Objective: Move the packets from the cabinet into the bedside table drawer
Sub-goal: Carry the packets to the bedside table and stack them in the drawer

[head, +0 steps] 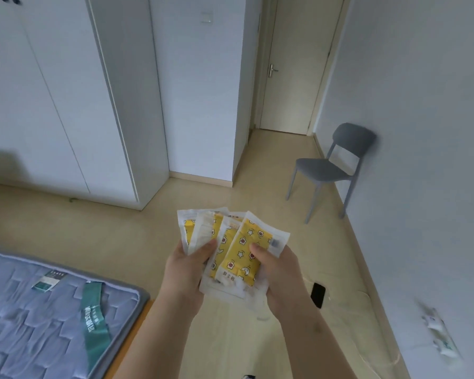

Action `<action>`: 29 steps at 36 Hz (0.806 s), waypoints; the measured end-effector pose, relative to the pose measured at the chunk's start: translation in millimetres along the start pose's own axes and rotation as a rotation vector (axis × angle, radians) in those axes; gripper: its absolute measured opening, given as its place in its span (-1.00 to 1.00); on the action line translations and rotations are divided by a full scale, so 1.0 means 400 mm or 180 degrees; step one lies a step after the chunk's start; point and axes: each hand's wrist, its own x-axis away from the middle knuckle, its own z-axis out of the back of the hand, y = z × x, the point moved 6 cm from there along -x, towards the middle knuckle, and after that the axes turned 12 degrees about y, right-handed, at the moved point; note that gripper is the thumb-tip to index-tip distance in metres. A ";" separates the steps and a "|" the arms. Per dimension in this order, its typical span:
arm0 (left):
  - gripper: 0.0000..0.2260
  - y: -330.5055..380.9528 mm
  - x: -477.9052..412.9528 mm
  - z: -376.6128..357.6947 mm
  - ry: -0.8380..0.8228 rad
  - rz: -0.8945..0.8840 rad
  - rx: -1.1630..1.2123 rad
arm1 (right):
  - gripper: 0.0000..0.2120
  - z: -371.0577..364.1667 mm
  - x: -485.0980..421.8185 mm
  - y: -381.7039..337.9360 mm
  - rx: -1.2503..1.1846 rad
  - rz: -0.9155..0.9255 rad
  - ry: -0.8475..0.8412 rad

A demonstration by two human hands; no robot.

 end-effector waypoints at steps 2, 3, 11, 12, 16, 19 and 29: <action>-0.74 0.021 -0.106 -0.030 0.0000 -0.0012 -0.0032 | -0.82 -0.057 -0.104 -0.007 0.0049 -0.0013 -0.0068; -0.74 0.034 -0.161 -0.046 0.0011 -0.0014 -0.0066 | -0.82 -0.087 -0.159 -0.013 0.0072 -0.0010 -0.0098; -0.83 0.242 -0.575 -0.104 0.0691 -0.0215 -0.0033 | -0.83 -0.433 -0.557 -0.081 0.0229 -0.0150 -0.0520; -0.83 0.268 -0.617 -0.098 0.0763 -0.0256 -0.0023 | -0.83 -0.480 -0.591 -0.081 0.0245 -0.0193 -0.0556; -0.80 0.341 -0.773 -0.061 0.0923 -0.0340 0.0041 | -0.77 -0.648 -0.722 -0.052 0.0406 -0.0393 -0.0710; -0.80 0.398 -0.907 -0.037 0.1007 -0.0332 0.0139 | -0.78 -0.773 -0.825 -0.030 0.0512 -0.0483 -0.0809; -0.79 0.703 -1.357 0.023 0.0986 -0.0540 0.0405 | -0.69 -1.250 -1.138 -0.053 0.0586 -0.0373 -0.0976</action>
